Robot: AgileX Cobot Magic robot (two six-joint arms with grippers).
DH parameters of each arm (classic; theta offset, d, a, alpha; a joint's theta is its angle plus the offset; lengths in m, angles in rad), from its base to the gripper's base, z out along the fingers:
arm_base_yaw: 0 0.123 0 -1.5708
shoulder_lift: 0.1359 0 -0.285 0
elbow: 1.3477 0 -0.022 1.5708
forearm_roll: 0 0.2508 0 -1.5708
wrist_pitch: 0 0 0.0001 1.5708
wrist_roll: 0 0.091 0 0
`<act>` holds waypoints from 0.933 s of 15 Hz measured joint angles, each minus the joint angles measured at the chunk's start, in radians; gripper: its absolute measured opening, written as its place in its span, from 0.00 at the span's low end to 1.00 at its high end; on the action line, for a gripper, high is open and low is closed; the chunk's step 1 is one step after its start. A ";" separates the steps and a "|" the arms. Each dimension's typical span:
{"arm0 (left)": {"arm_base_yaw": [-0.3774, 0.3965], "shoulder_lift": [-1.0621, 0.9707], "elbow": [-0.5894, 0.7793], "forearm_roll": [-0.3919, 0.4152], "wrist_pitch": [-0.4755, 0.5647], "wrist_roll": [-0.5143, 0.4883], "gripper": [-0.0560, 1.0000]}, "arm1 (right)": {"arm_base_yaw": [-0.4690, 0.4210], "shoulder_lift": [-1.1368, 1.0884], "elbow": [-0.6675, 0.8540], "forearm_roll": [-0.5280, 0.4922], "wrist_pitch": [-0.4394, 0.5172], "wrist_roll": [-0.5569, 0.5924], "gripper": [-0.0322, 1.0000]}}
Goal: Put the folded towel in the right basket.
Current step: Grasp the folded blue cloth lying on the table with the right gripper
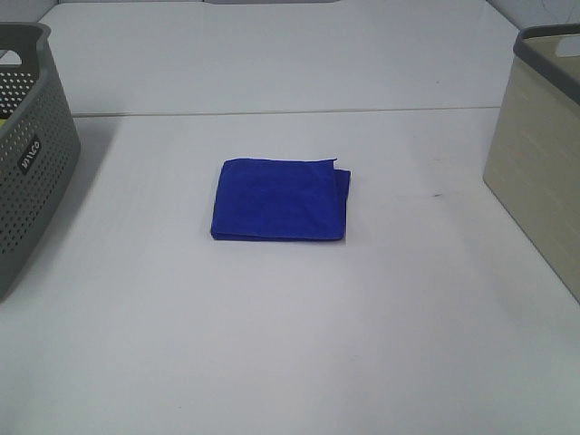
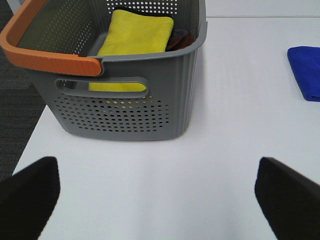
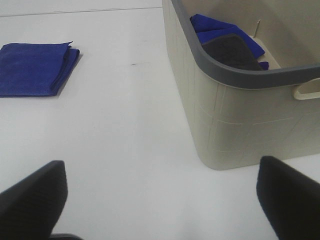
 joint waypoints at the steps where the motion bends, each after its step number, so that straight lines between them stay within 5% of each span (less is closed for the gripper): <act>1: 0.000 0.000 0.000 0.000 0.000 0.000 0.99 | 0.000 0.000 0.000 0.000 0.000 0.000 0.98; 14: 0.000 0.000 0.000 0.000 0.000 0.000 0.99 | 0.000 0.000 0.000 0.000 0.000 0.000 0.98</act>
